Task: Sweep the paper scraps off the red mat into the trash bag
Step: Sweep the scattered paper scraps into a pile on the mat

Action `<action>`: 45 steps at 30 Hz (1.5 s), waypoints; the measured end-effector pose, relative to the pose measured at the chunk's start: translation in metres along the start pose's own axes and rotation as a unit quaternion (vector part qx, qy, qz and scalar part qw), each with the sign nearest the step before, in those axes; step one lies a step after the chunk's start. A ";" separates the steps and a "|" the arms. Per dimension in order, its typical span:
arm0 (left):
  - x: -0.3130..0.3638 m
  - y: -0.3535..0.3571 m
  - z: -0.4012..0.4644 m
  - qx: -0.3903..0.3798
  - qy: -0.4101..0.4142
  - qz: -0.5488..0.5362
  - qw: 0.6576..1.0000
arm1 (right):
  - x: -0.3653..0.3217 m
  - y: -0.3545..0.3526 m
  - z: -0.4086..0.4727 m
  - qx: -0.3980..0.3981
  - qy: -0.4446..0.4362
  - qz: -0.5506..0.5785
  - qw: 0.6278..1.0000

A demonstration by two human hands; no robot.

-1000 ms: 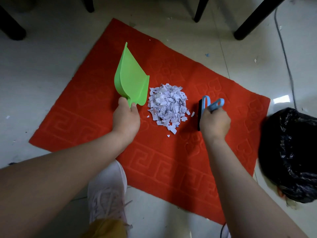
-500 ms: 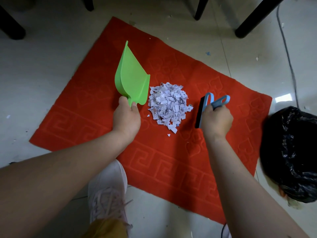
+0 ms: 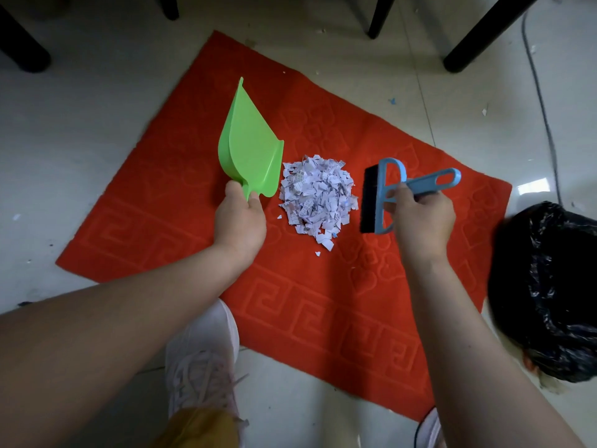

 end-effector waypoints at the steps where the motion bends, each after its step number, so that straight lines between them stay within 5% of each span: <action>1: 0.000 0.001 -0.001 -0.001 0.000 -0.001 1.000 | 0.000 -0.001 -0.001 -0.023 0.002 0.025 0.999; 7: 0.007 0.007 -0.008 -0.008 0.002 -0.001 1.000 | -0.011 0.015 -0.022 -0.284 -0.071 0.024 0.956; 12: 0.010 0.010 -0.013 -0.010 0.004 -0.003 1.000 | 0.001 0.037 -0.032 -0.401 -0.144 -0.098 0.899; 16: 0.008 0.009 -0.012 -0.007 0.003 0.005 1.000 | 0.004 0.057 -0.030 -0.404 -0.209 -0.185 0.871; 22: 0.004 0.009 -0.011 -0.009 0.000 0.005 1.000 | -0.016 0.068 -0.011 -0.342 -0.258 -0.185 0.884; 30: 0.005 0.006 -0.008 0.000 0.005 0.017 1.000 | -0.033 0.062 0.005 -0.362 -0.228 -0.132 0.894; 41: 0.006 0.005 -0.008 0.006 0.003 0.012 1.000 | -0.003 0.068 -0.026 -0.451 -0.213 -0.172 0.849; 45: 0.004 0.005 -0.008 0.007 0.003 0.013 1.000 | 0.002 0.079 -0.024 -0.404 -0.241 -0.201 0.859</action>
Point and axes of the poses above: each hand's wrist, its own z-axis towards the middle knuckle, its own y-axis out of the palm, x = y × z, the point moved 6 cm from there along z, towards the middle knuckle, and after that the axes turned 10 degrees about x, right-handed, at the moved point
